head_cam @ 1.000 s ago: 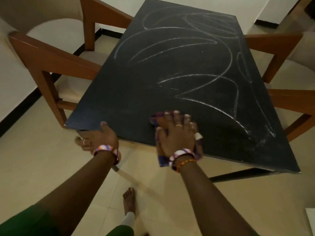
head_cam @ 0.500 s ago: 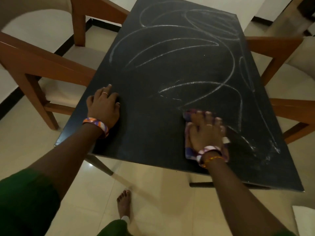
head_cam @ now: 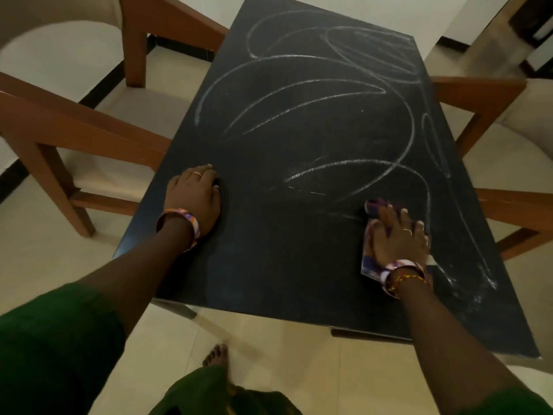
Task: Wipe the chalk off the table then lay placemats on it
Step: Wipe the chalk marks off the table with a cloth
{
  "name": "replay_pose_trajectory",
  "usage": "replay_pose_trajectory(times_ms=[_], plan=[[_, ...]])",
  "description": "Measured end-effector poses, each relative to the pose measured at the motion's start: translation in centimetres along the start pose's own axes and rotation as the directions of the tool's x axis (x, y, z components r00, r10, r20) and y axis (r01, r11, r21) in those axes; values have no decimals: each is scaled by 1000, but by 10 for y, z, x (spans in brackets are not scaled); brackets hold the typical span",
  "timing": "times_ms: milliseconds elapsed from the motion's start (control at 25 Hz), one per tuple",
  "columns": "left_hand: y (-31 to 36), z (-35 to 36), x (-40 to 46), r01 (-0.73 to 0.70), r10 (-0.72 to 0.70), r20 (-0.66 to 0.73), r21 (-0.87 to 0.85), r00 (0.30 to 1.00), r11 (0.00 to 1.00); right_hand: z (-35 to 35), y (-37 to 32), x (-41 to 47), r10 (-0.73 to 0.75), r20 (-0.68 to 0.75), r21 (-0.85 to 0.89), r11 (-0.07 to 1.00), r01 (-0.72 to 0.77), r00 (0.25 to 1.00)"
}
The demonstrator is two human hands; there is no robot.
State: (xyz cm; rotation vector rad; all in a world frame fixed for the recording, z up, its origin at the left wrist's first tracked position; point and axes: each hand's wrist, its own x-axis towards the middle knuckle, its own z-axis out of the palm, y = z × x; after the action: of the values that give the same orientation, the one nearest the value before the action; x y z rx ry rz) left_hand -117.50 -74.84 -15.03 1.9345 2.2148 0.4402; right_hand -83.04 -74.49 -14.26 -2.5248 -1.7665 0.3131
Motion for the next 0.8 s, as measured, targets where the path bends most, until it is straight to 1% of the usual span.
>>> replay_pose_trajectory(times_ms=[40, 80, 120, 160, 200, 240, 280, 320, 360, 400, 440, 480, 520, 560, 600, 640, 680, 720, 800], plan=[[1, 0, -1, -1, 1, 1, 11, 1000, 1000, 0, -10, -4, 46, 1, -21, 999, -46, 999], [1, 1, 0, 3, -3, -2, 11, 1000, 1000, 5, -32, -13, 5, -24, -58, 998, -7, 1000], [1, 2, 1, 2, -2, -9, 4, 1000, 1000, 14, -61, -24, -102, -41, -80, 992, 99, 994], [2, 1, 1, 8, -8, 0, 4, 1000, 1000, 25, -92, -37, -247, -46, -81, 967, 243, 968], [2, 0, 1, 16, -16, 1, 10, 1000, 1000, 36, -119, -51, -383, -22, -61, 923, 381, 924], [2, 0, 0, 17, -17, 0, 12, 1000, 1000, 42, -137, -60, -489, 23, -35, 872, 489, 872], [2, 0, 0, 15, -15, -4, 8, 1000, 1000, 42, -142, -58, -556, 56, -28, 830, 558, 830], [1, -1, -1, 11, -11, -4, 4, 1000, 1000, 39, -133, -45, -582, 57, -42, 810, 585, 811], [1, -2, -2, 6, -6, 3, -6, 1000, 1000, 34, -111, -28, -569, 13, -78, 819, 568, 822], [0, -3, -3, 6, -6, 10, -19, 1000, 1000, 27, -82, -12, -517, -39, -110, 853, 511, 855], [0, -3, -3, 4, -4, 11, -25, 1000, 1000, 19, -50, 4, -432, -61, -120, 898, 423, 900], [0, -2, -3, 3, -3, 14, -20, 1000, 1000, 8, -21, 16, -322, -45, -109, 943, 315, 946], [1, -2, -2, 5, -4, 12, -11, 1000, 1000, -1, 0, 22, -221, -5, -83, 972, 220, 975], [1, -2, -1, 12, -12, 8, -5, 1000, 1000, -6, 8, 22, -145, 26, -74, 986, 147, 989], [1, -2, -1, 19, -19, 9, -2, 1000, 1000, -6, 2, 17, -103, 29, -88, 990, 105, 994], [2, -2, 0, 22, -22, 13, 2, 1000, 1000, -3, -15, 6, -120, 7, -110, 987, 120, 993], [2, -2, -1, 23, -23, 16, 3, 1000, 1000, 4, -38, -9, -200, -16, -127, 972, 196, 980], [3, -3, -1, 26, -26, 17, 2, 1000, 1000, 15, -65, -28, -331, -23, -140, 935, 325, 943], [4, -5, -3, 32, -32, 27, 0, 999, 1000, 35, -113, -62, -584, 21, -113, 805, 582, 812]])
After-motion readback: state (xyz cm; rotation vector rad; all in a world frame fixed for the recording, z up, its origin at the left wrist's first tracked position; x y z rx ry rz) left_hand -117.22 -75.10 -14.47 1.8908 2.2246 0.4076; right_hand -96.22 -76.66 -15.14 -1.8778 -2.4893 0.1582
